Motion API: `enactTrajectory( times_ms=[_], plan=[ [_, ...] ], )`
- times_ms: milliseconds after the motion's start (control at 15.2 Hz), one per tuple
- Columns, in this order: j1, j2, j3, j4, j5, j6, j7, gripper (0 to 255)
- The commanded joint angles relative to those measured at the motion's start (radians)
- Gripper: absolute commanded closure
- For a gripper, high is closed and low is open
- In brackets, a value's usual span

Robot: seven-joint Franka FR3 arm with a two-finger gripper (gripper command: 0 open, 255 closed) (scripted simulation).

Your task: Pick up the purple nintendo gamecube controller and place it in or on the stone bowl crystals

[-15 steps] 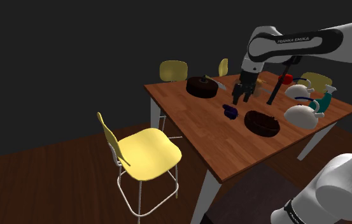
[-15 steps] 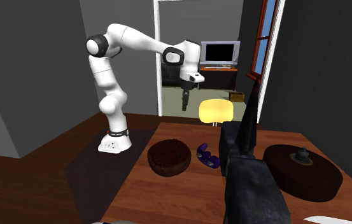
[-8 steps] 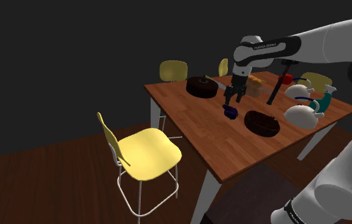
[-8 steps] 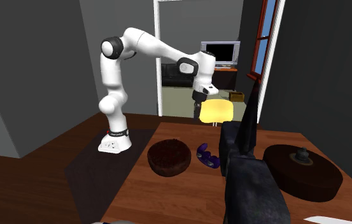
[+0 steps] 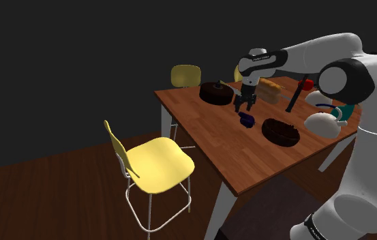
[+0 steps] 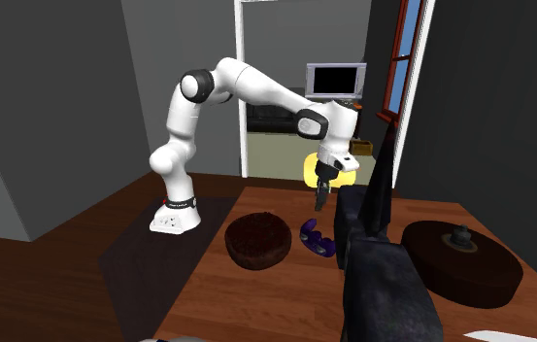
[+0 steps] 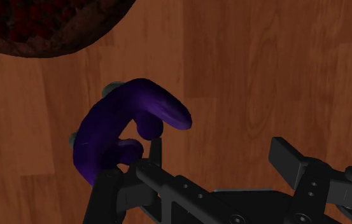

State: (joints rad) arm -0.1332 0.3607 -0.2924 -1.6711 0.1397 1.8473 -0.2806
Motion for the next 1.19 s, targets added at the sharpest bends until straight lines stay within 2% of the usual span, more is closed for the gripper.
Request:
enactTrajectory(
  times_ms=[0,528,990,1056,1122],
  plan=[
    [-0.017,0.072,0.000,0.078,0.017,-0.015,-0.002,0],
    [-0.013,0.086,0.006,-0.005,0.026,0.081,-0.009,0],
    [-0.013,0.086,0.006,-0.004,0.026,0.080,-0.009,0],
    [-0.013,0.086,0.006,-0.004,0.026,0.080,-0.009,255],
    [-0.013,0.086,0.006,-0.004,0.026,0.080,-0.009,255]
  ],
)
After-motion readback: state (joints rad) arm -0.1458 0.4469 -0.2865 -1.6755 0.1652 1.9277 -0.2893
